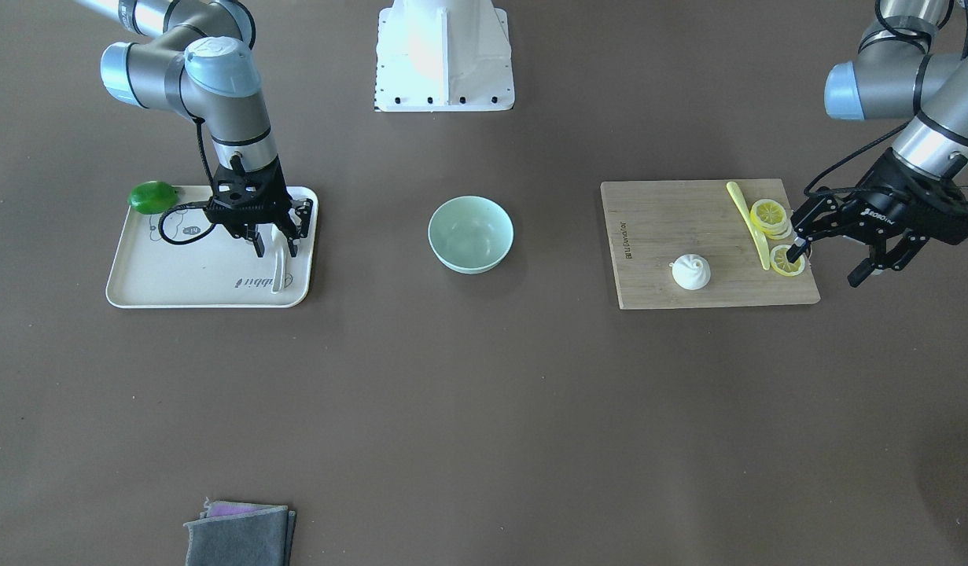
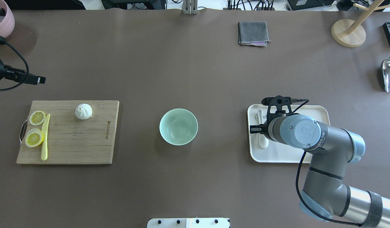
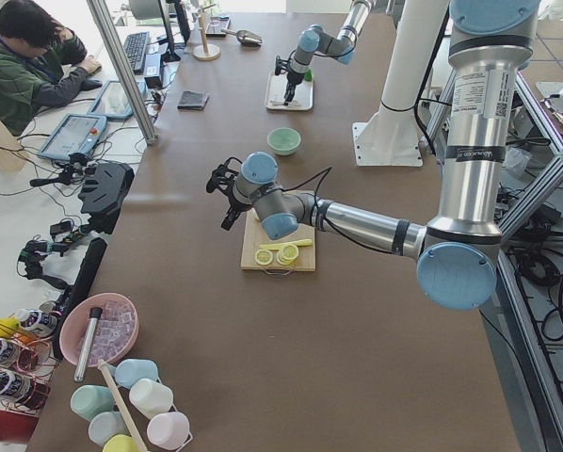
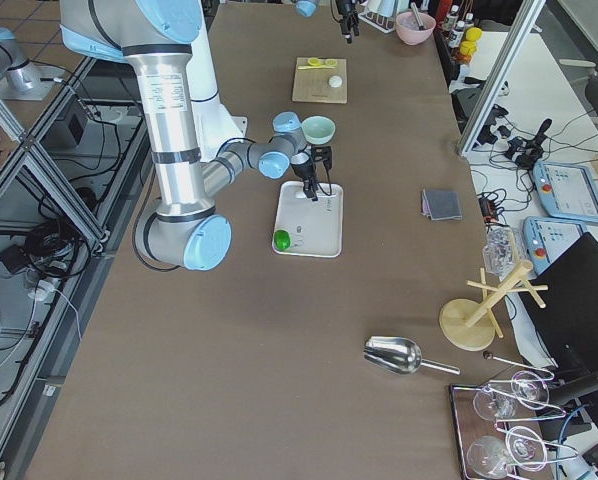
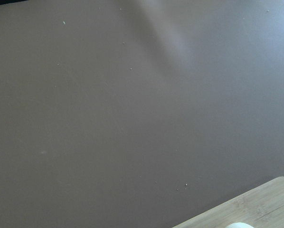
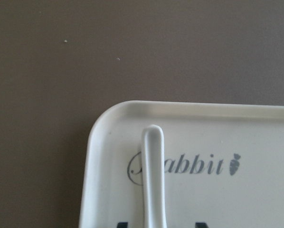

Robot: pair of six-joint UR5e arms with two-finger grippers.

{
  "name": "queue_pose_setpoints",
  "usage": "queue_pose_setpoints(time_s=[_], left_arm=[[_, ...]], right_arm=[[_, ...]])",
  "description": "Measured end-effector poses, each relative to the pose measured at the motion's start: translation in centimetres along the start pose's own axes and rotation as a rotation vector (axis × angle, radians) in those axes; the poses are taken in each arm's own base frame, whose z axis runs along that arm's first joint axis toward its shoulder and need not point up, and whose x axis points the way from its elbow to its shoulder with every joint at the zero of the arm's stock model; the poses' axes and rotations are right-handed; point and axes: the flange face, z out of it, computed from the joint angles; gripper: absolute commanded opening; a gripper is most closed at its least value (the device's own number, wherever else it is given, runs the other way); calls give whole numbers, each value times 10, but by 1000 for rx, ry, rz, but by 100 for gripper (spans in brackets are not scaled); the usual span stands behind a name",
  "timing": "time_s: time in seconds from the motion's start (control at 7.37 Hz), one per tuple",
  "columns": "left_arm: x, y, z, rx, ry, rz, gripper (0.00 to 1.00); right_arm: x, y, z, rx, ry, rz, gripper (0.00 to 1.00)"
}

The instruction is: Put spoon and bun in bowl

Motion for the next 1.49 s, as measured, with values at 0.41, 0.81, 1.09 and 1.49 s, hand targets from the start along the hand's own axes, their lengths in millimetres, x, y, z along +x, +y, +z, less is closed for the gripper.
queue_pose_setpoints(time_s=[0.41, 0.81, 1.09, 1.49], left_arm=[[0, 2, 0, 2, 2, 3, 97], [-1, 5, 0, 4, 6, 7, 97], [-1, 6, 0, 5, 8, 9, 97], [-3, 11, -1, 9, 13, 13, 97]], right_arm=[[-1, 1, 0, -1, -2, -1, 34], [-3, 2, -1, -2, -4, -2, 0], [-10, -2, -8, 5, -22, 0, 0], [-37, -21, -31, 30, -69, 49, 0]])
